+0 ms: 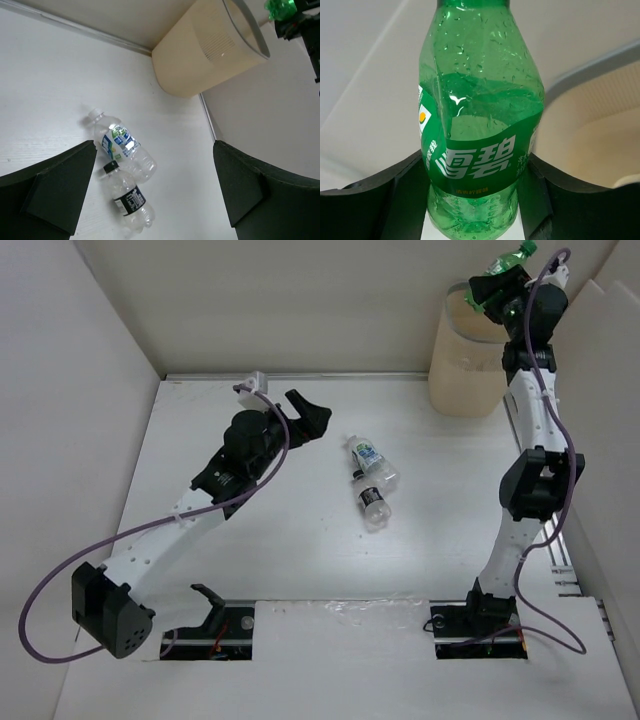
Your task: Put the plastic bottles in the bin
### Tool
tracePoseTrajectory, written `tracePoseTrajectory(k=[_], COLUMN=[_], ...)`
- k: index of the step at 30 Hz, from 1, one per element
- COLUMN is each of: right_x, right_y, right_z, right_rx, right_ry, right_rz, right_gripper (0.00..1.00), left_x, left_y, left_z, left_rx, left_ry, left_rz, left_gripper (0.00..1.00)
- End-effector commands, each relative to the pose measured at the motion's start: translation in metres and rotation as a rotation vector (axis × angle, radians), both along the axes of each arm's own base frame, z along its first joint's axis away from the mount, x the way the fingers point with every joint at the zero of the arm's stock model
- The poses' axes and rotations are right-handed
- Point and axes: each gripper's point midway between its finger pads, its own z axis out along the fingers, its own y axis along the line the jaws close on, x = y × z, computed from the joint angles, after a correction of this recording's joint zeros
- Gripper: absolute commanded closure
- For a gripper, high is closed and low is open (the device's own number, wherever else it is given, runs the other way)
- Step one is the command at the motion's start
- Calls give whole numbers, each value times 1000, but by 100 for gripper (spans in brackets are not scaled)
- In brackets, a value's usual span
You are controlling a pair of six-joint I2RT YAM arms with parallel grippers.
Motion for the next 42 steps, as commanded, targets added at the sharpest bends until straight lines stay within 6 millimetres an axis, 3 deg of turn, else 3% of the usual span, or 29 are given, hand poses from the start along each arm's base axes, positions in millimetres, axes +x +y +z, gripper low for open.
tracePoseTrajectory(k=[1, 2, 3, 4, 7, 8, 10, 14, 15, 16, 17, 18, 19, 21, 22, 23, 24, 25, 27, 28, 29, 30, 31, 32, 34, 35, 37, 38, 42], right_x=[10, 12, 11, 17, 17, 20, 15, 15, 9, 7, 6, -5, -10, -19, -37, -45, -49, -68, -86, -88, -113, -122, -128, -143, -156, -161, -173, -176, -194], right_y=[-42, -48, -55, -58, -67, -70, -78, -91, -90, -89, -86, -82, -73, -51, -44, -35, -23, -21, -1, 1, 10, 14, 19, 23, 32, 39, 44, 44, 49], right_z=[7, 7, 20, 4, 7, -1, 10, -4, 7, 6, -1, 16, 22, 15, 31, 29, 13, 14, 4, -35, -17, -23, -59, -44, -58, -73, -73, -80, -68], right_rx=[40, 45, 36, 39, 35, 37, 45, 39, 40, 40, 37, 36, 19, -13, -47, -67, -93, -122, -148, -151, -151, -162, -167, -166, -169, -182, -194, -205, -225], right_ry=[42, 50, 28, 75, 80, 101, 90, 148, 129, 135, 156, 127, 121, 160, 146, 166, 216, 246, 261, 312, 257, 250, 314, 263, 275, 297, 288, 298, 259], right_rz=[-181, -208, -229, -239, -288, -302, -355, -400, -400, -400, -380, -371, -358, -326, -319, -299, -272, -261, -198, -185, -166, -147, -131, -117, -82, -57, -40, -39, -23], right_gripper=[89, 76, 17, 0, 0, 0, 0, 0, 0, 0, 0, 0, 0, 0, 0, 0, 0, 0, 0, 0, 0, 0, 0, 0, 0, 0, 0, 0, 0], left_x=[-2, -3, -2, -2, 2, 3, 6, 9, 8, 9, 5, 2, 2, -6, -5, -6, -5, -4, -3, -3, -2, -3, -4, -6, -7, -8, -9, -8, -10], left_y=[-11, -11, -11, -11, -15, -17, -20, -26, -31, -32, -39, -48, -55, -70, -77, -80, -82, -89, -91, -94, -98, -100, -106, -115, -121, -126, -132, -131, -130], left_z=[2, 0, -9, -9, -32, -34, -57, -92, -97, -103, -106, -118, -116, -129, -127, -131, -146, -146, -161, -178, -180, -185, -194, -193, -200, -211, -219, -231, -244], left_rx=[-6, 0, 16, 16, 61, 59, 84, 116, 113, 121, 130, 139, 132, 150, 133, 134, 154, 148, 148, 159, 151, 137, 146, 136, 146, 170, 187, 191, 191], left_ry=[-34, -27, -3, -3, 76, 96, 174, 269, 285, 296, 308, 335, 343, 380, 386, 401, 444, 450, 508, 547, 560, 584, 592, 595, 606, 614, 639, 671, 693], left_rz=[-44, -44, -45, -45, -34, -32, -27, -14, -19, -18, -42, -56, -63, -90, -94, -89, -80, -85, -65, -65, -69, -69, -77, -86, -68, -64, -55, -29, 36], left_gripper=[0, 0, 0, 0, 0, 0, 0, 0, 0, 0, 0, 0, 0, 0, 0, 0, 0, 0, 0, 0, 0, 0, 0, 0, 0, 0, 0, 0, 4])
